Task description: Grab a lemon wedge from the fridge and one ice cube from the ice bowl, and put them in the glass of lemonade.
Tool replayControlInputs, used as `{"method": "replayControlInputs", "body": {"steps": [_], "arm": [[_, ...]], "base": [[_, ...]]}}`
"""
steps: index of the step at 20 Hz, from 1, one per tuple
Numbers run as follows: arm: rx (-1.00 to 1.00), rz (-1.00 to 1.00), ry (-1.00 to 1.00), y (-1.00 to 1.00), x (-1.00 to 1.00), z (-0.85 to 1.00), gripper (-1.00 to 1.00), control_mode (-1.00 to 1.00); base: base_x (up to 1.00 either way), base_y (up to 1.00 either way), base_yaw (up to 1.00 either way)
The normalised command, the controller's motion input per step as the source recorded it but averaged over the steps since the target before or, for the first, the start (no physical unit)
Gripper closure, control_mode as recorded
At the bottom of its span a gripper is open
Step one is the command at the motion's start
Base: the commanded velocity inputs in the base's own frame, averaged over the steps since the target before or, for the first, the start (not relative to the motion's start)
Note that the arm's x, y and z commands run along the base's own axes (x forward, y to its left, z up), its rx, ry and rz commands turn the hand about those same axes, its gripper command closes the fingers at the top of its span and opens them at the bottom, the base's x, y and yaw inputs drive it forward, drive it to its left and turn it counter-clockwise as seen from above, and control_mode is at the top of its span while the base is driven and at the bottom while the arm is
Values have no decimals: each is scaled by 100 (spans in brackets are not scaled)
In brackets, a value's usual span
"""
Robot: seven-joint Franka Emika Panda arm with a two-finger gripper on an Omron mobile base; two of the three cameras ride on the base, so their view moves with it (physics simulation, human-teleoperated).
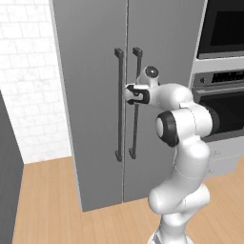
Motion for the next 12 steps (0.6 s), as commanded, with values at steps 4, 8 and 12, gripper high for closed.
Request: {"method": "replayControlInputs", "body": {"steps": [4,8,12], "arm": [[0,0,0,0,43,-23,-100,-100],[0,0,0,0,51,-19,-100,-100],[0,0,0,0,44,-8,-100,-100]], "base": [[0,0,0],[0,0,0],[0,0,0]]}}
